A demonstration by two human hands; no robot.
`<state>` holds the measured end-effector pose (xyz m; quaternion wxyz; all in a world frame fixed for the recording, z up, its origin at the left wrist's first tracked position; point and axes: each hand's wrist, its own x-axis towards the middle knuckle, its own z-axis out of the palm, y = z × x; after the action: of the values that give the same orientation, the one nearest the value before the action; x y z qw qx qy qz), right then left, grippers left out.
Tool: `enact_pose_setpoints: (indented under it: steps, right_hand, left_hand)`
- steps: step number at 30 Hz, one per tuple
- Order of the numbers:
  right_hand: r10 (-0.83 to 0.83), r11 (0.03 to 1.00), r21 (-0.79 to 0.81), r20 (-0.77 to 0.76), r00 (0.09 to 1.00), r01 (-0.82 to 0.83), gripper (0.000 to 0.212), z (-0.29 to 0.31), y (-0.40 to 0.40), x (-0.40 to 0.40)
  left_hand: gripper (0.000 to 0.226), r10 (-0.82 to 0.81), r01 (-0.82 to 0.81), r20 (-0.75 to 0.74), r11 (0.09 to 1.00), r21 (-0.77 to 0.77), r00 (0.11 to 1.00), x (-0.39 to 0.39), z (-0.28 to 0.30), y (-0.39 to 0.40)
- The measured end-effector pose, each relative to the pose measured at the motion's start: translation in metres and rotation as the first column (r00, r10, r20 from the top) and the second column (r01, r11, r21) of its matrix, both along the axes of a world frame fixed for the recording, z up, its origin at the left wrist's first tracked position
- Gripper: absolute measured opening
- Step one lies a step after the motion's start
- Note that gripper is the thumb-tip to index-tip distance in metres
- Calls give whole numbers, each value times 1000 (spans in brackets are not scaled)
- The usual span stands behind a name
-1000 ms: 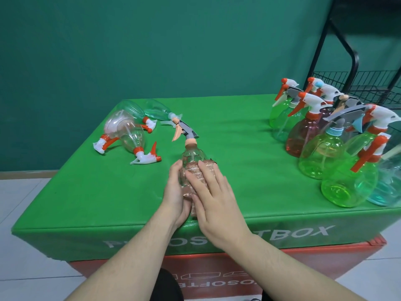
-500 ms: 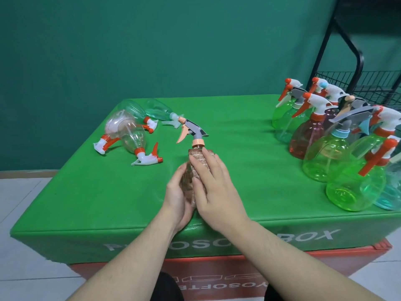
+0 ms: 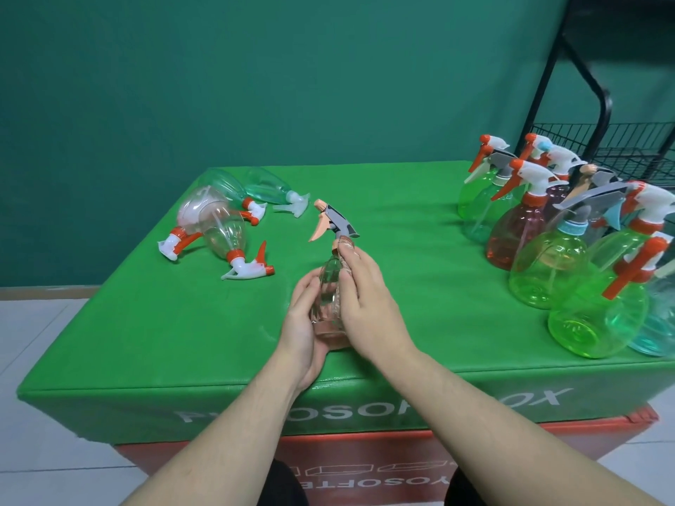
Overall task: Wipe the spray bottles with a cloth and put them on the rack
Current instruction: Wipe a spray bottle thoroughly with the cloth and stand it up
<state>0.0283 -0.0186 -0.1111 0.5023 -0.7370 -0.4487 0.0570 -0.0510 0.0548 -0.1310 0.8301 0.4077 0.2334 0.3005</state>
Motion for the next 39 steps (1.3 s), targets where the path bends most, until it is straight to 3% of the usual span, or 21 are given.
enact_pose_setpoints:
  steps: [5,9,16,22,28,37,39]
  right_hand:
    - [32,998,-51,182,983,-23,57,-19,-21,-9]
    - [46,995,-102,232,972,-23,54,-29,-31,-21]
    - [101,990,-120,275,956,-70,54,-36,-42,-23]
    - [70,997,-30,172,983,-66,48,-31,-37,-14]
    - [61,998,13,167,984,-65,50,-8,-19,8]
    - [40,999,3,-186,982,-40,41,8,5,21]
    - [24,1000,-7,-174,984,-26,42,5,3,17]
  left_hand:
    - [31,28,-26,-55,999,29,998,0,3,-3]
    - [69,39,-36,-73,999,36,997,0,3,-5]
    - [70,69,-69,38,998,3,997,0,2,-5]
    - [66,12,-13,24,999,31,1000,1,1,-4]
    - [62,-78,80,-29,993,92,997,1,2,-5]
    - [63,-70,72,-38,995,62,997,0,1,-4]
    - [64,-49,51,-34,997,50,998,1,1,-4]
